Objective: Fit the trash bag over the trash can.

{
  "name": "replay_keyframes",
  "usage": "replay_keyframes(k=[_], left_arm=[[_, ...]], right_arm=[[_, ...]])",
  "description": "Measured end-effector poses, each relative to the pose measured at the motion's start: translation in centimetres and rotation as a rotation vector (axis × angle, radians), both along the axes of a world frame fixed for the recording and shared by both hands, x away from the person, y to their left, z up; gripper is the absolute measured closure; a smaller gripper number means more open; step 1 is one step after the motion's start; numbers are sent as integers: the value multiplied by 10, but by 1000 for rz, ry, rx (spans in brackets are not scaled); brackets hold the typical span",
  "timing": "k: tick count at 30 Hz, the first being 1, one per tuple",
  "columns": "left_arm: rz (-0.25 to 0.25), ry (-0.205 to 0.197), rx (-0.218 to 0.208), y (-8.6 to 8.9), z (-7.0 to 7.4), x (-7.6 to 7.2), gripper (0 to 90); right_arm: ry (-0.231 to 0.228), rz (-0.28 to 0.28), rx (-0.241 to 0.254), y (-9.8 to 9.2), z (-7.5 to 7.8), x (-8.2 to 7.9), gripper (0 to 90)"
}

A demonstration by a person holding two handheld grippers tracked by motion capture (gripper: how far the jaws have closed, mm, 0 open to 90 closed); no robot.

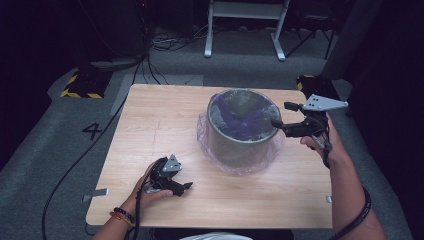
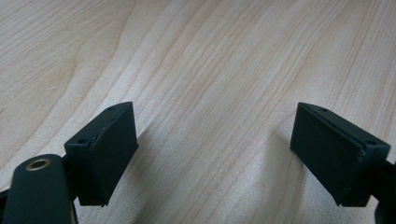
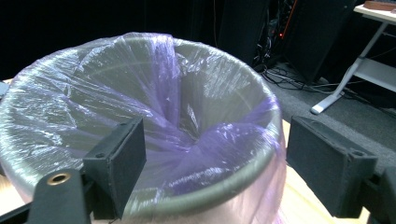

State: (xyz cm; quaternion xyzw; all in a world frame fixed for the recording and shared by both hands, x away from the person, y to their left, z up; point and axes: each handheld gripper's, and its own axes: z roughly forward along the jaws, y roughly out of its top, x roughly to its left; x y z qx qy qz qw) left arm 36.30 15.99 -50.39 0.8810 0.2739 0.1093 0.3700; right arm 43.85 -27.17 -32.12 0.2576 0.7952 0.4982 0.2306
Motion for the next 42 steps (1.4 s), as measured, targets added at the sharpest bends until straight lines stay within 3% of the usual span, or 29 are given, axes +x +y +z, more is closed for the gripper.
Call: replay_keyframes(k=[16, 27, 30, 32, 42], left_arm=[[0, 0, 0, 0, 0, 0, 145], [-1, 0, 0, 0, 0, 0, 145], [-1, 0, 0, 0, 0, 0, 145], [0, 1, 1, 0, 0, 0, 145], [-1, 1, 0, 0, 0, 0, 144]], right_arm=[[23, 44, -67, 34, -2, 14, 202], [77, 77, -126, 51, -6, 22, 208], [97, 88, -118, 53, -5, 24, 214], [113, 89, -148, 56, -7, 26, 214], [166, 107, -179, 59, -9, 29, 204]])
